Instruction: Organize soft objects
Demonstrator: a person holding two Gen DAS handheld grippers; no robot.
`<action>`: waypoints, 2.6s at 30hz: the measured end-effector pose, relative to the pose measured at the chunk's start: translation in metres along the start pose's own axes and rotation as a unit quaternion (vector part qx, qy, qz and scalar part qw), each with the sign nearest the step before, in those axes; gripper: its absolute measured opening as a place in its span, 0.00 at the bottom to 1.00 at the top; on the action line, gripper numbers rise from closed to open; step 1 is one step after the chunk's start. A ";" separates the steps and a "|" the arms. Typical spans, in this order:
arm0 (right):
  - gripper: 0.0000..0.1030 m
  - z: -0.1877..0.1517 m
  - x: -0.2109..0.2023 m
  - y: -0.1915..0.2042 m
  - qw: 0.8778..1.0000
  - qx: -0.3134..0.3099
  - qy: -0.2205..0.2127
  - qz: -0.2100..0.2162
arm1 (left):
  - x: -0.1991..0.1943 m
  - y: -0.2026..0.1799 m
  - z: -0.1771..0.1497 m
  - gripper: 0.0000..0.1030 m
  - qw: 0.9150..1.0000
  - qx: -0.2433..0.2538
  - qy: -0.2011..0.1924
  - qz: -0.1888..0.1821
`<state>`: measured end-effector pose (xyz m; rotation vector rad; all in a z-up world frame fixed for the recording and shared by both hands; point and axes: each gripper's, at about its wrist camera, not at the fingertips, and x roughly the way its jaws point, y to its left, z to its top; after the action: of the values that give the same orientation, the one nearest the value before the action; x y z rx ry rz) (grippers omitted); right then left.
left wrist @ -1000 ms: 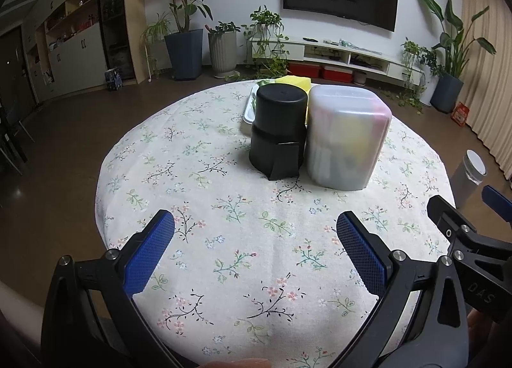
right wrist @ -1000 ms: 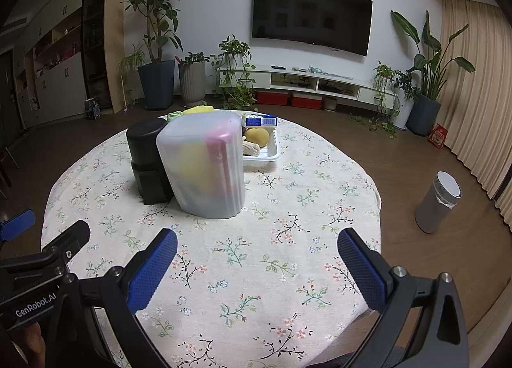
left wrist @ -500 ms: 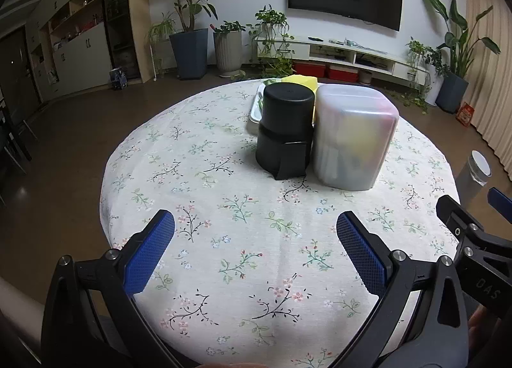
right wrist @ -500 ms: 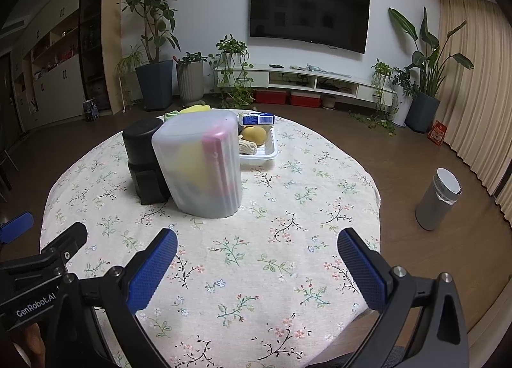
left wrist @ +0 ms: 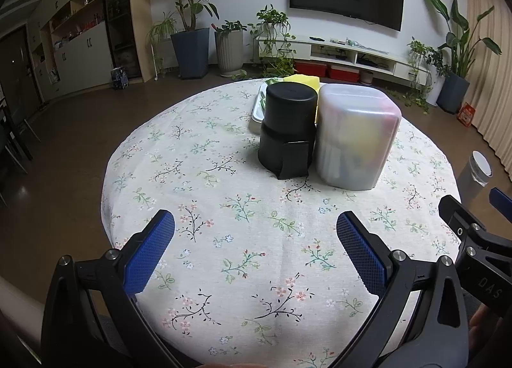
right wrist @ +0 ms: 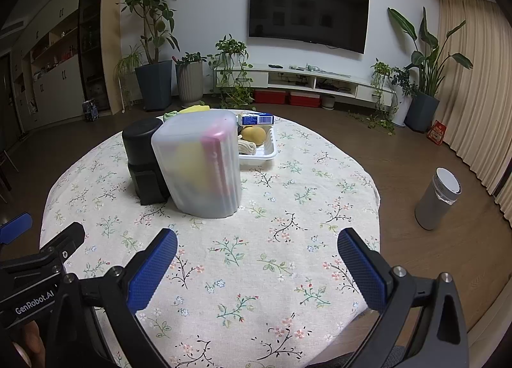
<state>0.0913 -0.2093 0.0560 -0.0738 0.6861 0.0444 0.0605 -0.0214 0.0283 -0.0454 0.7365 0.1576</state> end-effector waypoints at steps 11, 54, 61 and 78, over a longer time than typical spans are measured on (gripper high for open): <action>1.00 0.000 0.000 0.000 1.000 0.001 0.000 0.001 | 0.000 0.002 -0.001 1.00 1.000 0.002 0.000 -0.001; 1.00 -0.002 0.001 0.000 1.000 0.003 0.002 0.002 | 0.001 0.004 -0.001 1.00 1.000 0.002 0.004 0.000; 1.00 -0.002 0.001 0.000 1.000 0.004 0.001 0.001 | 0.003 0.005 -0.003 1.00 1.000 0.006 0.003 0.000; 1.00 -0.003 0.000 0.001 1.000 0.004 0.002 0.001 | -0.001 0.003 -0.001 1.00 1.000 0.014 -0.005 0.006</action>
<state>0.0897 -0.2083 0.0539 -0.0659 0.6904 0.0442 0.0581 -0.0186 0.0281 -0.0143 0.7288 0.1595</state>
